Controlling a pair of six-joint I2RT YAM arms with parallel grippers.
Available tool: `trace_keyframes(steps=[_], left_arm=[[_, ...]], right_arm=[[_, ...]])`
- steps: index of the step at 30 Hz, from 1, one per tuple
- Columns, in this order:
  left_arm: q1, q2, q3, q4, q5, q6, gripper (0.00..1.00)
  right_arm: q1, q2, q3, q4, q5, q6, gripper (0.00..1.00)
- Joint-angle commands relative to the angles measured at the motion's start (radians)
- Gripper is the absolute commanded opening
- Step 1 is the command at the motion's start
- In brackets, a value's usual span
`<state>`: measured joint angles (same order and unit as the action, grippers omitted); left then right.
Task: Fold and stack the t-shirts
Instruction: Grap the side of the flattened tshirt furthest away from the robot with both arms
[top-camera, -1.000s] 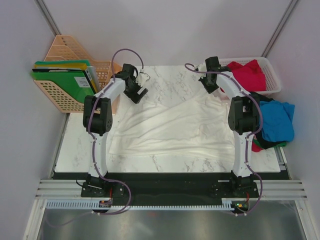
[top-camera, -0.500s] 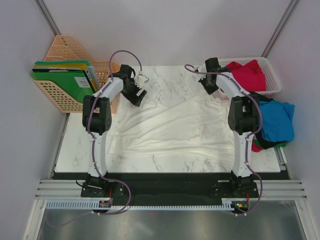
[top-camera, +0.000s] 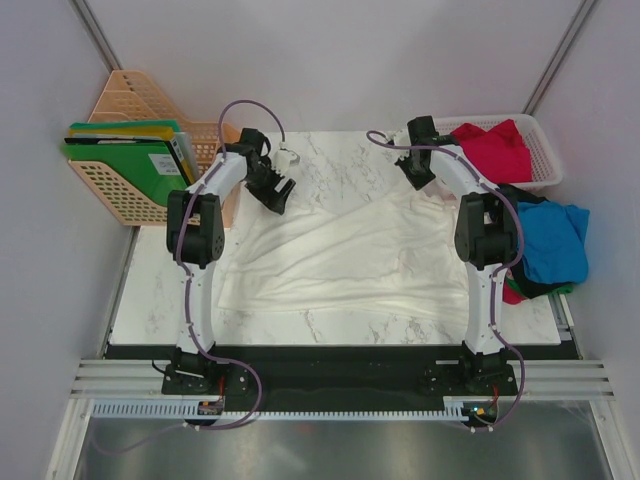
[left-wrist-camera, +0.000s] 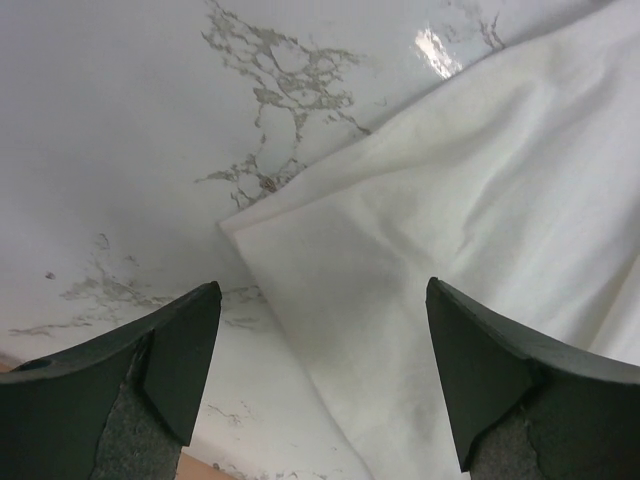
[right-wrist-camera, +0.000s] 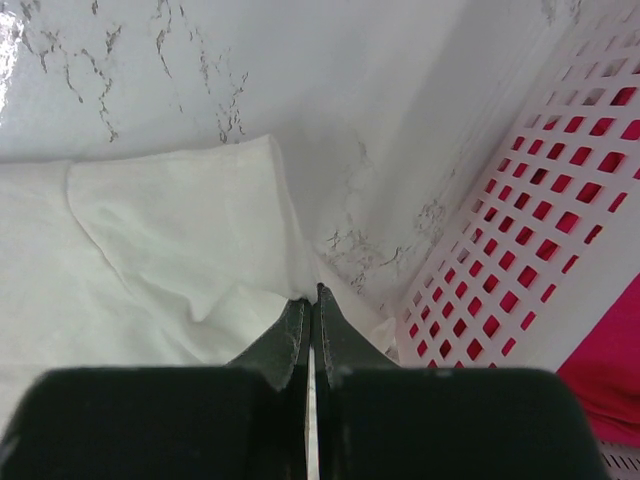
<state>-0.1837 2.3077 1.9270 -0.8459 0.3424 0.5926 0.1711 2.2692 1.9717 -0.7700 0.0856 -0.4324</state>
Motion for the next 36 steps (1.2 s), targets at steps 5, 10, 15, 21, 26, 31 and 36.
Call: trace_keyframes(steps=[5,10,15,21,26,31,36], left_arm=[[-0.003,0.09,0.151,-0.013,0.047,-0.037,0.83],[-0.016,0.124,0.145,-0.013,0.023,-0.034,0.72],[-0.016,0.137,0.132,-0.013,0.014,-0.033,0.35],[-0.016,0.121,0.099,0.007,0.013,-0.053,0.02],[-0.019,0.041,0.047,0.047,0.03,-0.086,0.02],[-0.022,-0.109,-0.057,0.091,0.053,-0.114,0.02],[-0.025,-0.281,-0.221,0.142,0.063,-0.125,0.02]], right_arm=[[0.004,-0.031,-0.014,0.026,0.019,-0.014,0.0],[0.004,-0.03,-0.013,0.028,0.026,-0.017,0.0],[0.005,-0.028,-0.017,0.029,0.028,-0.022,0.0],[0.005,-0.049,-0.071,0.07,0.013,-0.019,0.0],[0.014,-0.108,-0.111,0.109,-0.014,-0.016,0.0],[0.022,-0.189,-0.123,0.109,-0.012,-0.014,0.0],[0.03,-0.31,-0.186,0.103,-0.017,-0.011,0.0]])
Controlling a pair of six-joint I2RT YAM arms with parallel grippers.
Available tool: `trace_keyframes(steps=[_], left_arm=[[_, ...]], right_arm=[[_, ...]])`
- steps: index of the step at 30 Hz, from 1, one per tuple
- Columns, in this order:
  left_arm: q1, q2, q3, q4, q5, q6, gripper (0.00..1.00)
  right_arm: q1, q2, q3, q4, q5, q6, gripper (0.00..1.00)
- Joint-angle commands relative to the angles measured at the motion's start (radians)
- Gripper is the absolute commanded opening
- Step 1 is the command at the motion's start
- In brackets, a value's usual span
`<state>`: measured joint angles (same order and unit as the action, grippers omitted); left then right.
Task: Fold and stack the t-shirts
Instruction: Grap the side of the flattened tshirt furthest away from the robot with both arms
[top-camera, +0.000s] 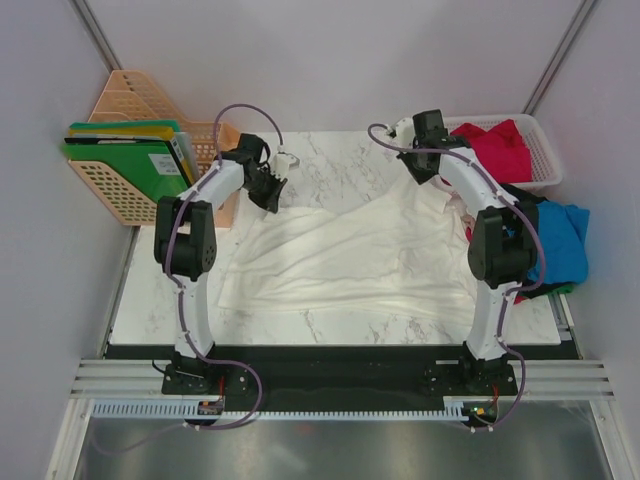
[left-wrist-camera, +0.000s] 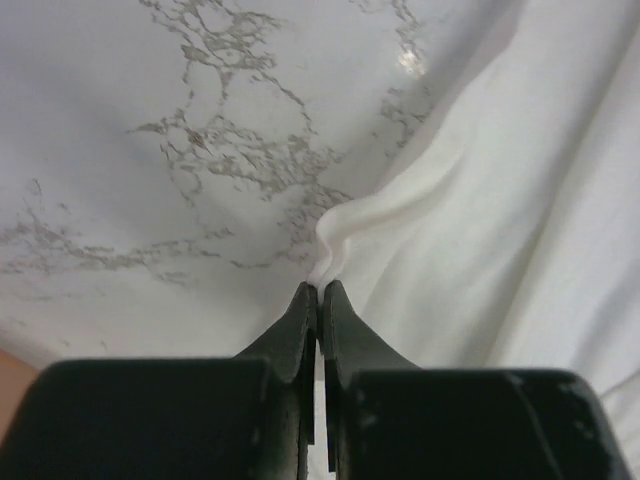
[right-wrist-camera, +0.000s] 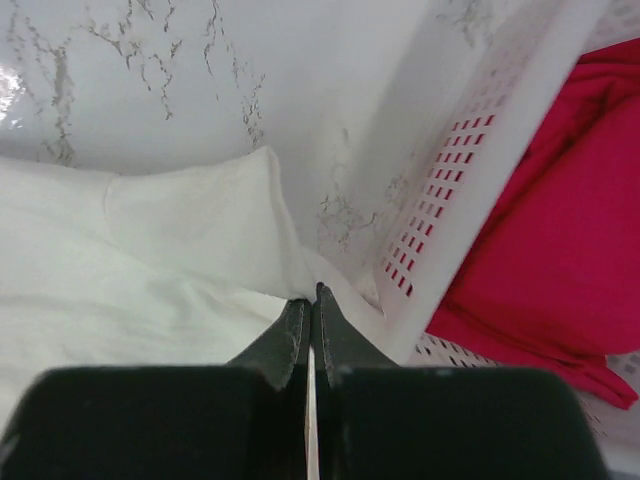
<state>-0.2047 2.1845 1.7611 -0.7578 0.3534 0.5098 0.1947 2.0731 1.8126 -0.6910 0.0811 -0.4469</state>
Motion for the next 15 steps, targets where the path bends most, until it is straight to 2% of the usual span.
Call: trace_keyframes(steps=[1,15], left_arm=[[-0.004,-0.217,-0.075,0.063,0.048,-0.042,0.02],[-0.004,-0.663,-0.353,0.086,-0.014,-0.025,0.02]], right_arm=[[0.009,-0.132,-0.036,0.021,-0.014,0.002,0.0],[0.009,-0.559,-0.321,-0.114,-0.078,-0.027,0.0]])
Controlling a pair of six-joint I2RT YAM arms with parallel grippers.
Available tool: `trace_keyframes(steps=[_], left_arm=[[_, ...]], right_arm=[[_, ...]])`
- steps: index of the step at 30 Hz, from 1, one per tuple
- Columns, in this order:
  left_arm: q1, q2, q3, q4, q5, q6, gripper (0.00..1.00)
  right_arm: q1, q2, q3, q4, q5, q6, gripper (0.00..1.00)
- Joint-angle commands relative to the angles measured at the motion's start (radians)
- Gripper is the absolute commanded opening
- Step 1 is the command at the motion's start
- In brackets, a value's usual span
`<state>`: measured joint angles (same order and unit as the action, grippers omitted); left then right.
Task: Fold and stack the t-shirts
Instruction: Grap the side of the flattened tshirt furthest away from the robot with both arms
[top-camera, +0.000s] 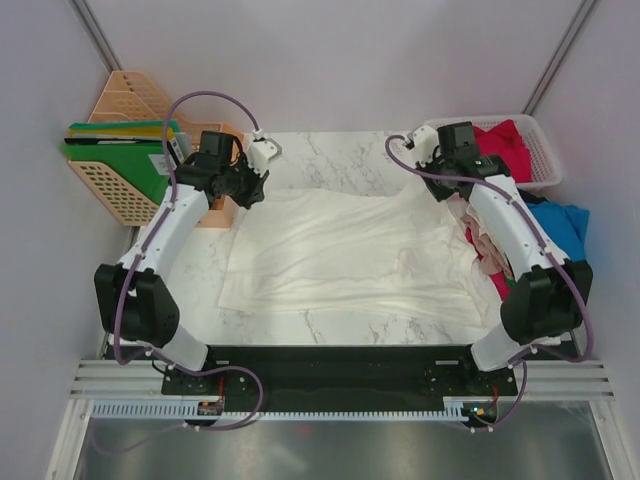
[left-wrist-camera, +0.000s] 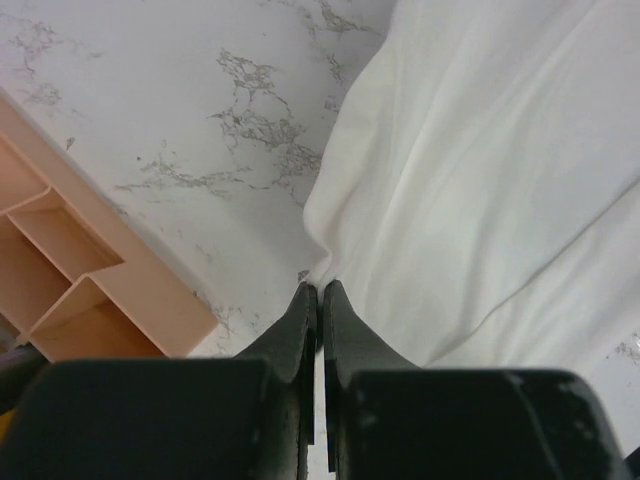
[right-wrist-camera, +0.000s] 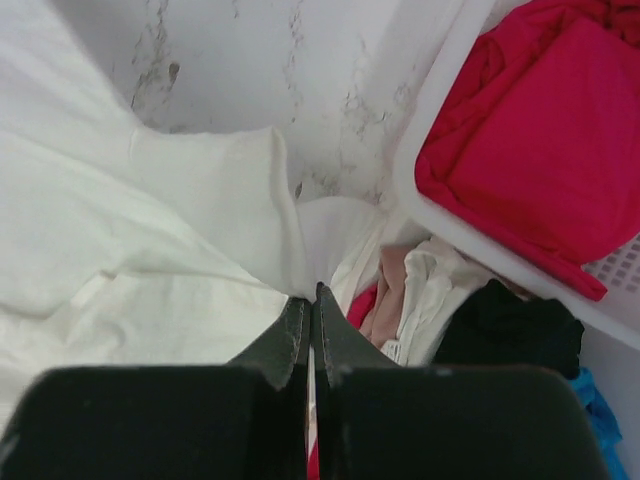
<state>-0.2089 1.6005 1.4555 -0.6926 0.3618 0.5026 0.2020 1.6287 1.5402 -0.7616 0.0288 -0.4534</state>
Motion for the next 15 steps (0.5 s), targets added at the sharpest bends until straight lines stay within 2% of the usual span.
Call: trace_keyframes(steps=[1,7,15], left_arm=[[0.0,-0.095,-0.063,0.022,-0.036,-0.016,0.02],[0.0,-0.214,-0.161,0.024,-0.081,0.002,0.02],[0.0,-0.352,-0.216,-0.002,-0.093,-0.004,0.02]], right_arm=[[0.001,-0.142,-0.069,-0.05,-0.021,-0.027,0.0],[0.002,-0.36,-0.204,-0.13,-0.009,-0.056,0.0],[0.001,-0.481,-0.33,-0.226,-0.02,-0.074,0.0]])
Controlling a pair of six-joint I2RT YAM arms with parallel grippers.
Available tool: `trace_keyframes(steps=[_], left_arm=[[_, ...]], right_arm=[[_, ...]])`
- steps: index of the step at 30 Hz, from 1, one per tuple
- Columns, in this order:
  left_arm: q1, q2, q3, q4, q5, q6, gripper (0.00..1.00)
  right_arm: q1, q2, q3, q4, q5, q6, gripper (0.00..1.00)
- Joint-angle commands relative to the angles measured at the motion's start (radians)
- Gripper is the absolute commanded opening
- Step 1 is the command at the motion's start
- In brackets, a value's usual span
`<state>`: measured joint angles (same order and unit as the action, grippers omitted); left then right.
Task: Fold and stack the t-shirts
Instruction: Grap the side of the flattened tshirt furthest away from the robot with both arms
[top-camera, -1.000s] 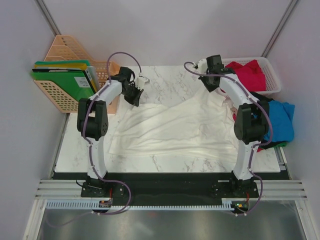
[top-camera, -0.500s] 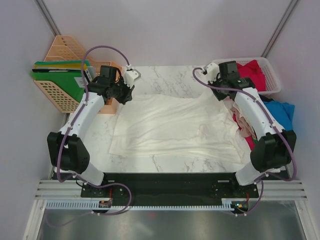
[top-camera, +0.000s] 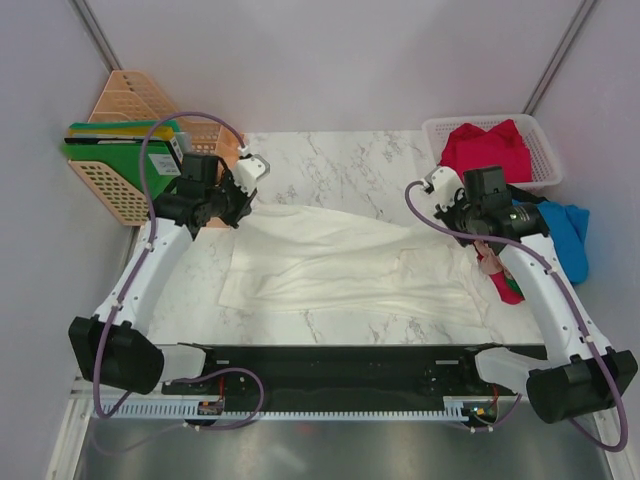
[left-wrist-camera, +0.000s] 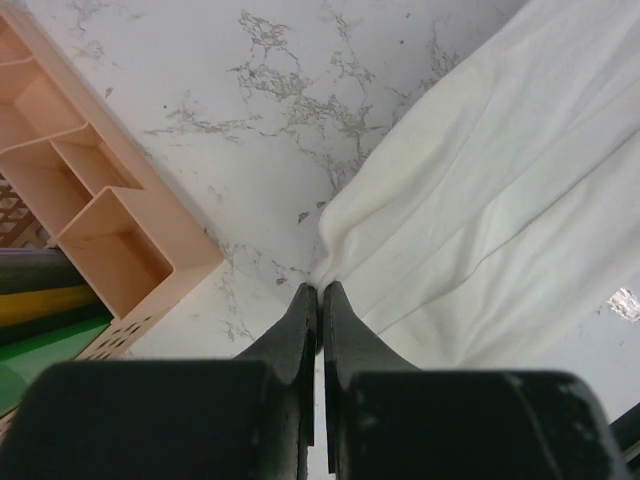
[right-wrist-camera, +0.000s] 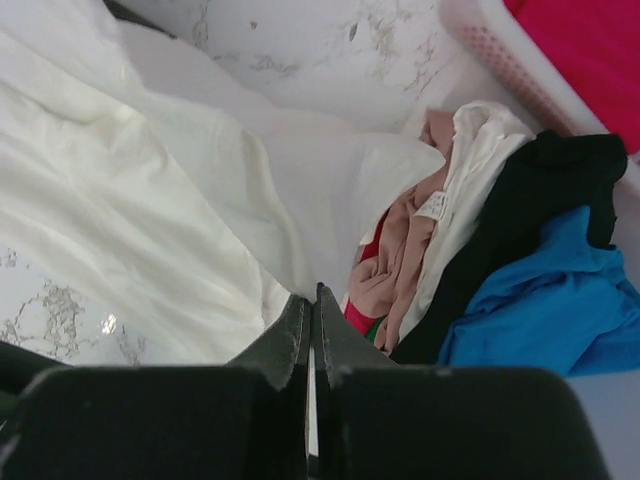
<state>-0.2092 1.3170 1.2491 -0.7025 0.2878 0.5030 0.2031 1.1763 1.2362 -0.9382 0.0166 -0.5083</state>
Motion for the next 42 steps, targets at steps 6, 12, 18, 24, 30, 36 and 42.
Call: trace_keyframes(steps=[6,12,18,24,30,36,42], left_arm=[[0.001,-0.15,-0.059,-0.028,-0.022,-0.009,0.02],[0.001,-0.237,-0.14,-0.06,-0.035,0.0,0.02],[0.001,-0.277,-0.169,-0.113,-0.023,0.022,0.02],[0.001,-0.28,-0.237,-0.12,-0.018,0.019,0.02],[0.001,-0.245,-0.264,-0.085,-0.022,0.003,0.02],[0.001,-0.141,-0.199,-0.031,-0.049,0.017,0.02],[0.002,0.035,-0.102,0.041,-0.053,0.026,0.02]], right_arm=[[0.001,-0.061,-0.07,-0.091,-0.014,-0.019,0.0],[0.001,-0.15,-0.161,-0.125,-0.023,-0.03,0.0],[-0.001,-0.194,-0.196,-0.171,-0.023,-0.039,0.0],[0.001,-0.202,-0.26,-0.183,-0.049,-0.053,0.0],[0.001,-0.173,-0.305,-0.133,-0.027,-0.068,0.0],[-0.001,-0.06,-0.226,0.002,0.063,-0.102,0.0],[0.001,0.144,-0.083,0.084,0.091,-0.122,0.0]])
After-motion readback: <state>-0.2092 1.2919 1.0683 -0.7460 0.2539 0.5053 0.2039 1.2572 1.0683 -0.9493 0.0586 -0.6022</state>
